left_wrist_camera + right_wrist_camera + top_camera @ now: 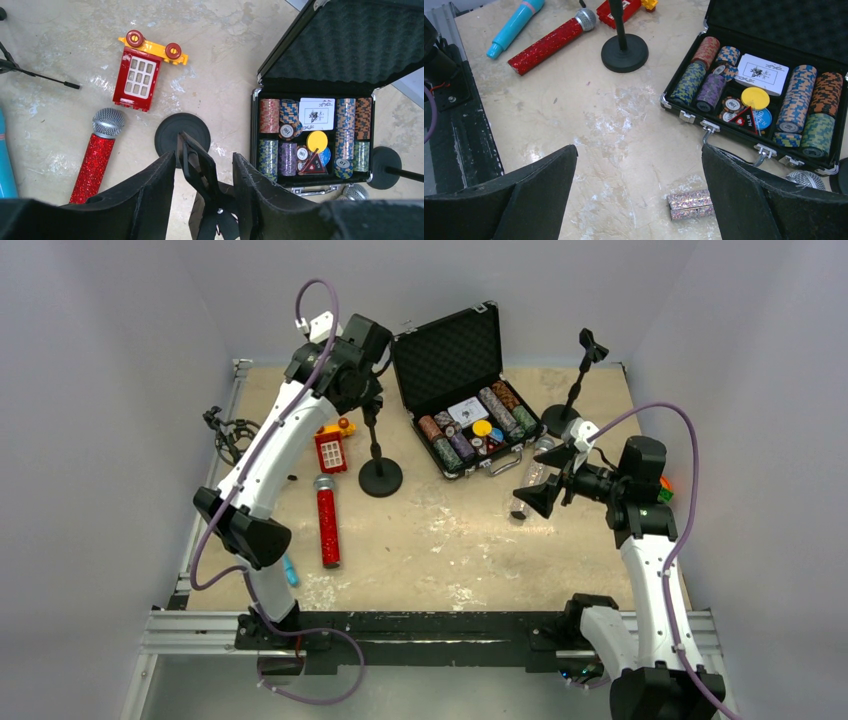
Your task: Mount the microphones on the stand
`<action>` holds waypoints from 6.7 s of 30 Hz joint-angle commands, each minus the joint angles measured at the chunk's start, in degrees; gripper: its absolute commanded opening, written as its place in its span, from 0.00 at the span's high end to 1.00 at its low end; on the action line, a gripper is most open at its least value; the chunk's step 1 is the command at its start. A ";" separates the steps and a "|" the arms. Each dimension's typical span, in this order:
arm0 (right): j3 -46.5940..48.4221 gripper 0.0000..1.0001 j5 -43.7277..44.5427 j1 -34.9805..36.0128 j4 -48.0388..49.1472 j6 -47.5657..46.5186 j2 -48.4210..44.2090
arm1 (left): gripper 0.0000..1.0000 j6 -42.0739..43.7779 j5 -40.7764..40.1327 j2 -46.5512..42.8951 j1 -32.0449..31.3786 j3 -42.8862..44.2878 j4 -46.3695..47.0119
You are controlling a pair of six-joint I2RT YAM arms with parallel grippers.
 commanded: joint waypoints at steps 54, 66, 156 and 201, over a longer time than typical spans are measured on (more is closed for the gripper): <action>-1.30 0.01 -1.55 -0.31 1.72 -1.43 2.03 | 0.12 68.44 56.31 -23.75 -4.74 -24.17 36.15; 0.88 0.01 8.93 -0.26 3.68 6.45 7.52 | 0.01 53.24 46.61 -52.97 -1.08 -58.48 52.64; 17.49 0.69 52.60 10.26 -20.97 8.44 50.60 | 0.01 38.43 51.83 -82.52 -0.92 -79.13 42.02; 18.57 1.00 12.94 -4.50 -31.86 -17.26 19.46 | 0.01 36.31 67.26 -75.49 -0.98 -71.43 53.78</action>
